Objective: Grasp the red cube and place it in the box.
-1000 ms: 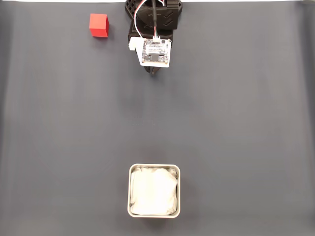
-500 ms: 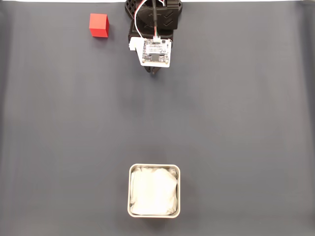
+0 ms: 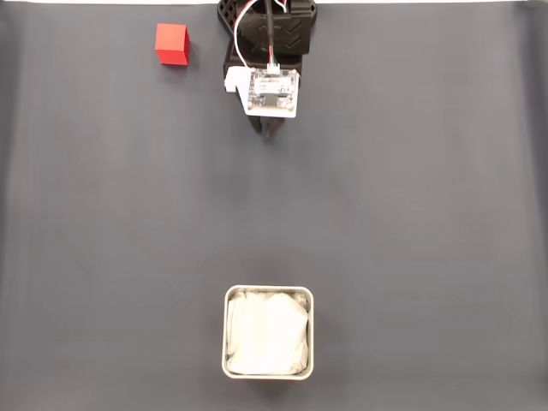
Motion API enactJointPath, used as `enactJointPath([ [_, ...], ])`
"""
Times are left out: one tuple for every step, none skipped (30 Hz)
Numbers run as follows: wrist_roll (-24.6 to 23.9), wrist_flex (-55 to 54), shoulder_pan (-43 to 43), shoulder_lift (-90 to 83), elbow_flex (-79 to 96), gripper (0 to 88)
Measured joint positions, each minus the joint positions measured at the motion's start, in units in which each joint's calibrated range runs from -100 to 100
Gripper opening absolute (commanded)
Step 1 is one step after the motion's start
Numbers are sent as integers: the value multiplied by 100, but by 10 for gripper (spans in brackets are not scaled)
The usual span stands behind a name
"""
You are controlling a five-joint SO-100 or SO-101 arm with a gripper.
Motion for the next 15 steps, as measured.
enactJointPath([
  [0, -231, 0, 87, -118, 0],
  [0, -422, -7, 217, -226, 0],
  [-15, -533, -30, 426, -380, 0],
  [-20, -589, -67, 591, -588, 0],
  [0, -621, -96, 773, -832, 0],
  [0, -644, -119, 947, -1076, 0],
  [0, -668, -134, 1120, -1338, 0],
  [0, -708, -148, 1277, -1591, 0],
  [0, -732, -148, 1416, -1835, 0],
  [0, -756, -148, 1563, -2080, 0],
  [-5, -780, -148, 1685, -2297, 0],
  [0, -796, -148, 1798, -2486, 0],
  [0, -804, -148, 1893, -2676, 0],
  [0, -804, -148, 1989, -2848, 0],
  [0, -804, -148, 2058, -2993, 0],
])
